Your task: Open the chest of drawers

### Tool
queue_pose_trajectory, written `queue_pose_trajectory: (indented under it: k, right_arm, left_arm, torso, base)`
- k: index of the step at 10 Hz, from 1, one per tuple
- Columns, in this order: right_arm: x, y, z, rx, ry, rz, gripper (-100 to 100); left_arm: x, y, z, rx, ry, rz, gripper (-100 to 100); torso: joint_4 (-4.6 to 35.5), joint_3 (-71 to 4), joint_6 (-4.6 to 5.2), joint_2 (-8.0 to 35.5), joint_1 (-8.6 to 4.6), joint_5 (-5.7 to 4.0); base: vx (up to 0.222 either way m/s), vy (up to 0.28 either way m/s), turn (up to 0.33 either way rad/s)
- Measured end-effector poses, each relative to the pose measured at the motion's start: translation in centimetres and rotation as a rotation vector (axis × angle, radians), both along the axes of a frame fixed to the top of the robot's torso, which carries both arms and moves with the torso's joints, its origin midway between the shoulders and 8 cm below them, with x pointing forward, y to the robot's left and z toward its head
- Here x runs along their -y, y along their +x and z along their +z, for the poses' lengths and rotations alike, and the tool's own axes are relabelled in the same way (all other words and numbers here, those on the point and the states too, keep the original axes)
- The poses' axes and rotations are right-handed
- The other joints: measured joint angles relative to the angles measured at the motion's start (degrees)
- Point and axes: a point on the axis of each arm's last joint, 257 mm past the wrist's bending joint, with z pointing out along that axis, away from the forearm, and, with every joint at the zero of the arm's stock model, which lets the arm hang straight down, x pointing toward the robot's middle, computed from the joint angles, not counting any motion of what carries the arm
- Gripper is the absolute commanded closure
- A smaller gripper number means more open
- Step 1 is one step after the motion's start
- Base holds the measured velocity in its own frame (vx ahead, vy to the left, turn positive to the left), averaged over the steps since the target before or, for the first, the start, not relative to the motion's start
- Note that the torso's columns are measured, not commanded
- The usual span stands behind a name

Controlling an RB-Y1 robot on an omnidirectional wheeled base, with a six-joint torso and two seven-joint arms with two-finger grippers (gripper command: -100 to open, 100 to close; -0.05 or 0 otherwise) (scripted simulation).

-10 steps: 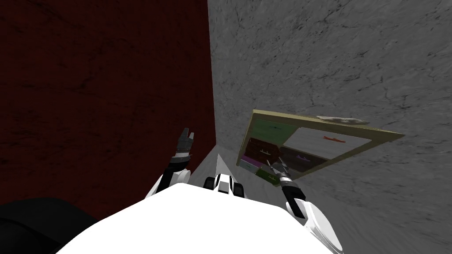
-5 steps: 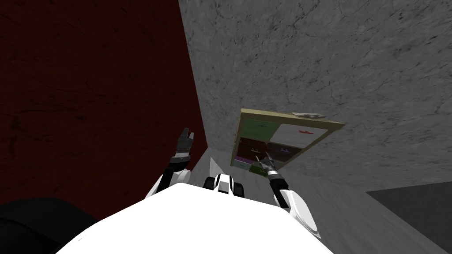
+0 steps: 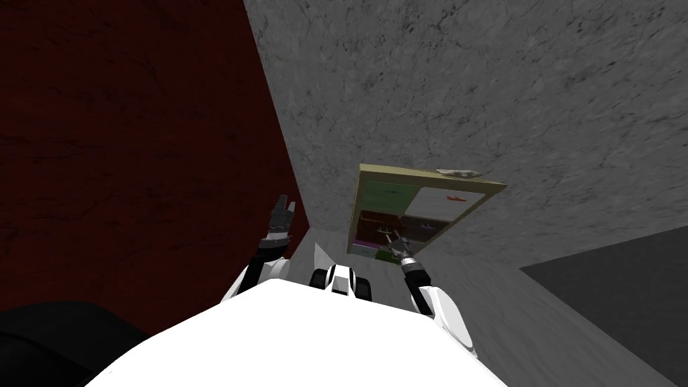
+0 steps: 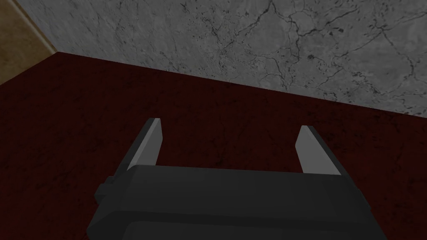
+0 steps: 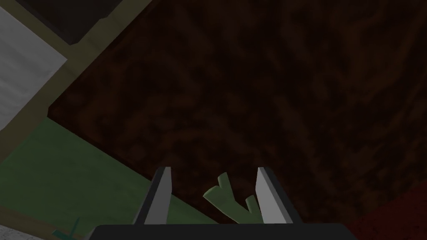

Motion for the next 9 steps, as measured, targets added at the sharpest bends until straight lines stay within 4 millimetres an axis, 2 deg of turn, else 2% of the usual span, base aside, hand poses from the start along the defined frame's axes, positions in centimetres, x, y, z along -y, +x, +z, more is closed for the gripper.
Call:
queue_pose_trajectory:
  k: [3,6,7,9]
  right_arm:
    - [4.8,-0.5,-0.9,-0.012,-0.009,-0.091,100]
    - [11.3,-1.6,-2.3,-0.028,-0.01,-0.2,100]
    - [12.7,-2.2,-2.0,-0.029,-0.019,-0.224,-100]
    - [14.3,-2.4,-1.0,-0.034,-0.025,-0.234,-100]
  left_arm:
    - [0.0,0.0,0.0,0.0,0.0,0.0,0]
    - [0.0,0.0,0.0,0.0,0.0,0.0,0]
    - [0.0,0.0,0.0,0.0,0.0,0.0,0]
    - [0.0,0.0,0.0,-0.001,0.0,0.0,0]
  torso:
    - [-0.23,-0.35,-0.13,-0.63,0.31,-0.01]
    - [-0.24,-0.51,-0.09,-0.85,0.2,0.01]
    - [-0.2,-0.46,0.05,-0.75,0.07,0.03]
    - [-0.13,-0.39,0.07,-0.64,0.21,0.1]
  base:
    - [-0.163,0.015,0.394]
    - [-0.12,0.033,0.375]
    - [-0.057,0.039,0.107]
    - [-0.019,0.061,0.017]
